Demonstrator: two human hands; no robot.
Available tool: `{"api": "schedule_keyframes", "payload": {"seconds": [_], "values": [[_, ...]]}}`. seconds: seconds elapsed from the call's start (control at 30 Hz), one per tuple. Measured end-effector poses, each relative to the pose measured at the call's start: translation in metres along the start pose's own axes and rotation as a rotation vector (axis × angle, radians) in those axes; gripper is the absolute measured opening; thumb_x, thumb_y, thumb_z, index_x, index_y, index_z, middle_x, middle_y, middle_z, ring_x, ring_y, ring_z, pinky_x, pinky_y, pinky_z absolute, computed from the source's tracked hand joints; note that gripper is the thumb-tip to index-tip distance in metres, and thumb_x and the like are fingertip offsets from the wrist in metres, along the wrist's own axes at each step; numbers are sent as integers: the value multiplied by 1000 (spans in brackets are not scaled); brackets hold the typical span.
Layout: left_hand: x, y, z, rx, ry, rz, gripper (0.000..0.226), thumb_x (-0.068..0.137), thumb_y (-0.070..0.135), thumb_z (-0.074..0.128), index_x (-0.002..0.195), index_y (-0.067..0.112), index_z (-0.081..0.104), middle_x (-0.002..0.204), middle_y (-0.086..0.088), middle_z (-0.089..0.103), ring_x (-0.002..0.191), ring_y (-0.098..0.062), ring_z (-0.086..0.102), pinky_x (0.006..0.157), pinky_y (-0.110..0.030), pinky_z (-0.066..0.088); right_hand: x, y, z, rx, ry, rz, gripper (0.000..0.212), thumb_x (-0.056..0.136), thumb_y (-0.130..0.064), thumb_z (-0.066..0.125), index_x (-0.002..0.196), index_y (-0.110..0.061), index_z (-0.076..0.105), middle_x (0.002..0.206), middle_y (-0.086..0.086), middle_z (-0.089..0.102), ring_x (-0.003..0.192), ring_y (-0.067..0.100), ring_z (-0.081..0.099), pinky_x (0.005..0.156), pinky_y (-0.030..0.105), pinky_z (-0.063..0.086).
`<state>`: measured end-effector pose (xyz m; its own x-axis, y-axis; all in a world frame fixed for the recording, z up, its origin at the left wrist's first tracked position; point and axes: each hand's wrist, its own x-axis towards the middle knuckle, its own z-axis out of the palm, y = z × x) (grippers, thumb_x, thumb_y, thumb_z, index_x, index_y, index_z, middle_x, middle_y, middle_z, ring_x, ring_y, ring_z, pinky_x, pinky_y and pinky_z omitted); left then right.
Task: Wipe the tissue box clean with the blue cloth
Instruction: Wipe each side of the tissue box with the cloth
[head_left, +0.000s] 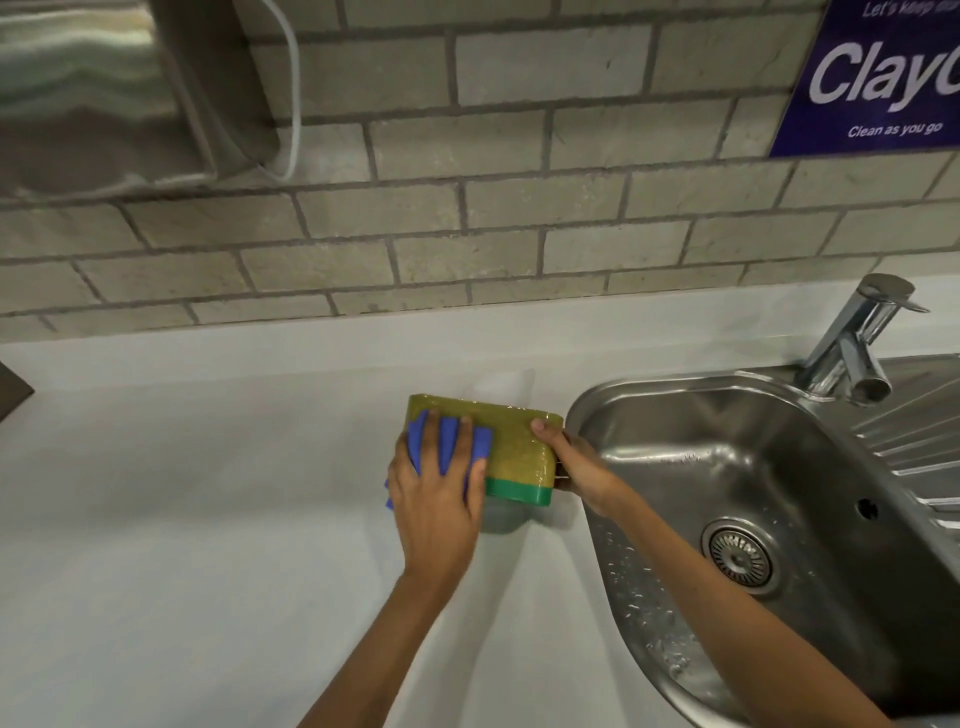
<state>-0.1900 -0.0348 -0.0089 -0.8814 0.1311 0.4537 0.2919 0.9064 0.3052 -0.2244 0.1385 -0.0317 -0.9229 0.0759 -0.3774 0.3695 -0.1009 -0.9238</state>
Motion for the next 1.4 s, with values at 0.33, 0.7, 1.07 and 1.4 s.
{"api": "schedule_keyframes", "payload": {"seconds": [0.33, 0.7, 1.07, 1.4], "values": [[-22, 7, 14, 40, 13, 207, 50, 95, 42, 29, 128, 17, 57, 131, -13, 60, 118, -40, 56, 94, -52, 47, 2, 0, 0, 1, 20, -11, 60, 80, -51, 57, 122, -8, 54, 107, 10, 67, 90, 20, 66, 72, 29, 54], [-26, 22, 19, -26, 27, 192, 49, 93, 42, 34, 127, 15, 59, 132, -12, 60, 120, -39, 54, 96, -53, 45, 2, 5, 0, 12, 27, -20, 57, 80, -49, 59, 119, -7, 56, 91, 2, 69, 78, 12, 67, 59, 19, 53], [27, 18, 15, -92, -26, 40, 49, 94, 36, 36, 137, 17, 45, 147, -13, 43, 137, -36, 35, 112, -50, 29, 0, 8, 1, 50, 18, -63, 54, 81, -38, 63, 123, -9, 47, 98, 1, 65, 84, 11, 66, 52, 12, 52], [12, -2, 15, -164, 58, -293, 55, 93, 35, 35, 140, 6, 38, 145, -24, 40, 130, -45, 39, 105, -52, 38, -3, 9, 17, -22, 162, -192, 54, 51, -55, 79, 90, -29, 51, 93, -5, 65, 84, 6, 64, 61, 15, 54]]}}
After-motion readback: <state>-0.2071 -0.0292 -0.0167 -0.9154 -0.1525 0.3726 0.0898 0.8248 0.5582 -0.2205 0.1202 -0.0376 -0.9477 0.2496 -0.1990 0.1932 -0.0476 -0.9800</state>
